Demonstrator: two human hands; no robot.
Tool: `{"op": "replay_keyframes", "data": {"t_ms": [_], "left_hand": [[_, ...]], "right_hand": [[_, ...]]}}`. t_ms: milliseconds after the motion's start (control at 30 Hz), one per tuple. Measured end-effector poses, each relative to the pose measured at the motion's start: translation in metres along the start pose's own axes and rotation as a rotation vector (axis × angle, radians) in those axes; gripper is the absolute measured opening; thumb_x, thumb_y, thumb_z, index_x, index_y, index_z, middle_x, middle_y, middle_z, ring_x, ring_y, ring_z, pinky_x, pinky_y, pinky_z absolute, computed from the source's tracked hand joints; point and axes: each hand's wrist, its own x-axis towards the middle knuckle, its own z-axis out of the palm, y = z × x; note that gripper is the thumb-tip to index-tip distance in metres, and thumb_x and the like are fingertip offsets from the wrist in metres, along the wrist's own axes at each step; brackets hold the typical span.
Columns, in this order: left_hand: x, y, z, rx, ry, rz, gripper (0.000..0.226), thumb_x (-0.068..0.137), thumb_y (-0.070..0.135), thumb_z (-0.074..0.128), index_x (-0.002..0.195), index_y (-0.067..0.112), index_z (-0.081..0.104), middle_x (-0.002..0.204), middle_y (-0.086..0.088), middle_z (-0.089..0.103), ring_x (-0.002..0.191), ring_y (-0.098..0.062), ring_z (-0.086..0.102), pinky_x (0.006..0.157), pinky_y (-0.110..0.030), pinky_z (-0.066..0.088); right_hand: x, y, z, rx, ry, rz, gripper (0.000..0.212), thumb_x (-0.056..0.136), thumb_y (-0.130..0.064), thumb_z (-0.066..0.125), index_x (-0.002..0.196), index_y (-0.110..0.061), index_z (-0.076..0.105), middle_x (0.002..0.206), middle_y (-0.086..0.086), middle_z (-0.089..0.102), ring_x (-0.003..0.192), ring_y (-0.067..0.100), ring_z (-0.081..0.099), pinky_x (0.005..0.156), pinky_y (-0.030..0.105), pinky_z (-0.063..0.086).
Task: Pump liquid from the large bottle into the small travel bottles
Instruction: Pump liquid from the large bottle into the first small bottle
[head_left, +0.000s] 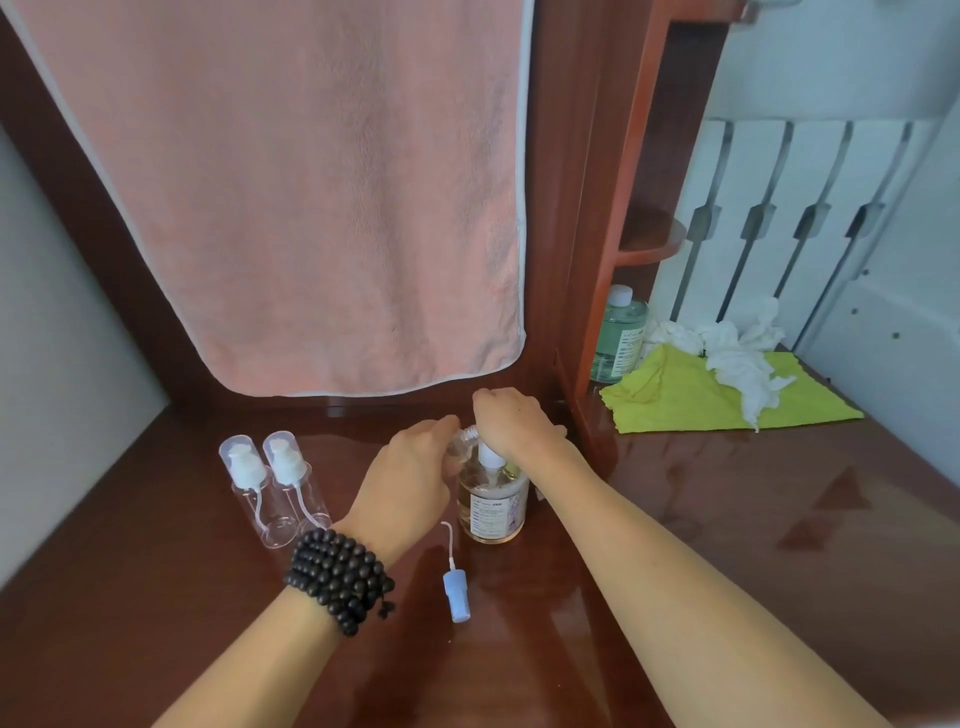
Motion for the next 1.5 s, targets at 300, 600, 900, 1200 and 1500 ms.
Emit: {"op": "replay_keyframes", "data": {"t_ms": [300,600,900,1200,1500], "left_hand": [[0.005,0.000,-0.011,-0.017,0.023,0.023,0.029,0.083,-0.001,0.059,0.108,0.013,0.056,0.095,0.003,0.060,0.086,-0.022,0.062,0.070,-0.039,0.052],[0.000,-0.002,0.005,0.039,-0.016,-0.025,0.032,0.077,-0.004,0.059,0.102,0.014,0.054,0.087,-0.001,0.056,0.077,-0.027,0.059,0.063,-0.043,0.051],[0.009,-0.004,-0.010,0.010,0.008,0.034,0.028,0.080,-0.003,0.059,0.104,0.010,0.056,0.089,-0.004,0.056,0.078,-0.028,0.059,0.067,-0.046,0.051],[0.003,-0.001,0.001,-0.018,-0.018,0.002,0.019,0.081,-0.003,0.059,0.095,0.008,0.055,0.083,-0.004,0.054,0.073,-0.028,0.056,0.066,-0.047,0.050],[0.007,-0.002,-0.009,-0.050,0.037,0.027,0.024,0.079,-0.003,0.061,0.099,0.012,0.057,0.084,-0.004,0.057,0.075,-0.027,0.057,0.067,-0.048,0.049]], "right_hand": [[-0.005,-0.006,-0.014,0.009,0.057,-0.087,0.055,0.106,-0.040,0.020,0.128,-0.009,0.060,0.134,0.017,0.060,0.124,0.041,0.053,0.102,0.057,0.038],[0.003,0.001,0.001,-0.019,-0.003,0.010,0.032,0.096,-0.023,0.023,0.106,-0.013,0.051,0.124,0.010,0.058,0.106,0.030,0.046,0.107,0.058,0.034],[-0.004,-0.010,-0.014,-0.061,0.046,-0.085,0.051,0.103,-0.035,0.021,0.126,-0.012,0.060,0.129,0.013,0.057,0.115,0.034,0.048,0.093,0.051,0.027],[0.002,0.000,0.000,-0.035,-0.012,-0.014,0.031,0.099,-0.021,0.025,0.106,-0.012,0.054,0.115,0.007,0.055,0.108,0.029,0.047,0.105,0.054,0.034],[-0.001,-0.010,-0.009,-0.112,0.021,-0.120,0.031,0.101,-0.016,0.023,0.106,-0.009,0.053,0.125,0.013,0.056,0.117,0.036,0.050,0.105,0.060,0.034]]}}
